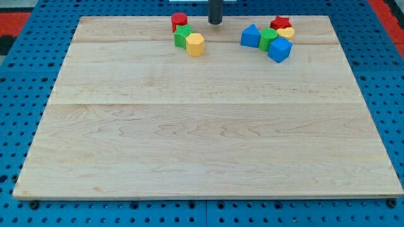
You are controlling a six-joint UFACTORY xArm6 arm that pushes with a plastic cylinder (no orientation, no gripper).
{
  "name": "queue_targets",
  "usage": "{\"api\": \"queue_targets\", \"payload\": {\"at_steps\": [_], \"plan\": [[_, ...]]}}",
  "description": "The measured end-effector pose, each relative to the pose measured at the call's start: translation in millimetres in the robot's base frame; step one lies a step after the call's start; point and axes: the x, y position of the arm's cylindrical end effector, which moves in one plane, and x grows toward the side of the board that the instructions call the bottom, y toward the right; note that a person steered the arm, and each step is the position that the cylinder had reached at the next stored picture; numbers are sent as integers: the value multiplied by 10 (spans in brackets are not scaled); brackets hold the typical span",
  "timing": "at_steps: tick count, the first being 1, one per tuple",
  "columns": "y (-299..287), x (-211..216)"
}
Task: Move the red star and green circle towards the center of the board
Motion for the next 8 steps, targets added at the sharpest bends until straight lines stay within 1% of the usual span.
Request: {"api": "queue_targets", "payload": {"at_steps": [1,2,3,4,5,6,7,8], "plan": [[66,-64],[413,-70],[1069,-36],[1403,-112],[1737,126],[1255,739],[826,1143],[310,1405]]}}
